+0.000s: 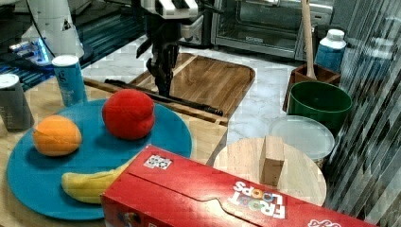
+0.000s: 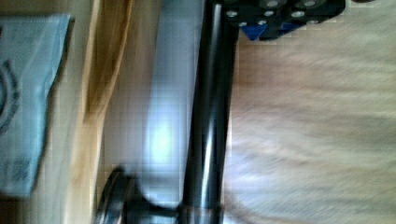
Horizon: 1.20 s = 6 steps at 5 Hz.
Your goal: Close the drawer.
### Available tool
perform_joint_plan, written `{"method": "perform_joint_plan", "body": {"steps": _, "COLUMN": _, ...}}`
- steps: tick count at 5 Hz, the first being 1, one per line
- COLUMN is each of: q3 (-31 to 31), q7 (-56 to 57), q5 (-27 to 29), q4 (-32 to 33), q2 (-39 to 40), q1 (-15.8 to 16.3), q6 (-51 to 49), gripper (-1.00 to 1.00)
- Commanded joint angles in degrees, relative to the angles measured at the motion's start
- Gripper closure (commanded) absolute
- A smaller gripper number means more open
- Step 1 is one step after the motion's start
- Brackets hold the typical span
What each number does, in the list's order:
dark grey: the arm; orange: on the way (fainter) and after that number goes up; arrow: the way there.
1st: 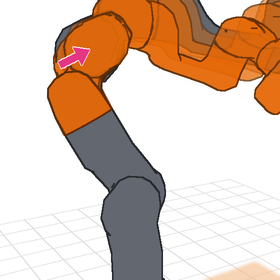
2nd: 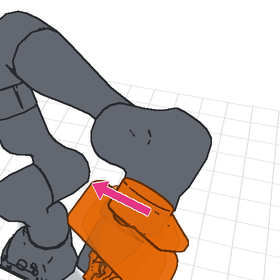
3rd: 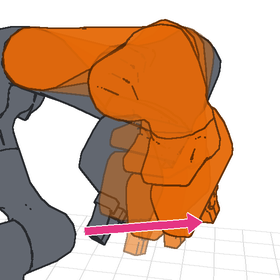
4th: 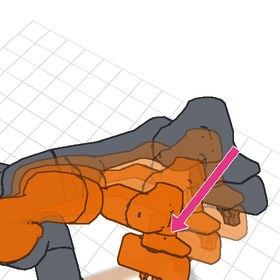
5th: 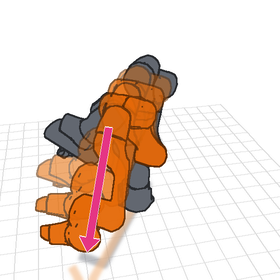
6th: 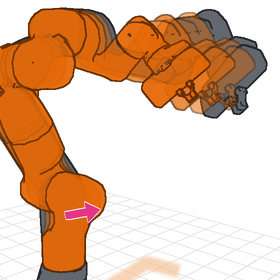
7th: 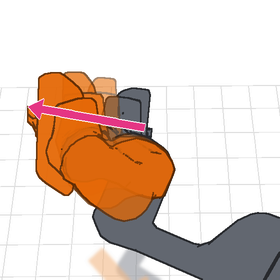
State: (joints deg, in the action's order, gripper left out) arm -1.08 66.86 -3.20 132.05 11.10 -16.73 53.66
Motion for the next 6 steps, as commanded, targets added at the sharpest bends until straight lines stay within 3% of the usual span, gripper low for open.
{"method": "perform_joint_plan", "body": {"steps": 1, "q3": -6.27, "q7": 10.39, "q5": -4.66, "q4": -10.26, "q2": 2.32, "q1": -6.99, "q6": 4.37, "gripper": 1.0}}
{"method": "perform_joint_plan", "body": {"steps": 6, "q3": -6.16, "q7": 8.49, "q5": -4.71, "q4": -10.15, "q2": 1.58, "q1": -6.32, "q6": 2.83, "gripper": 1.0}}
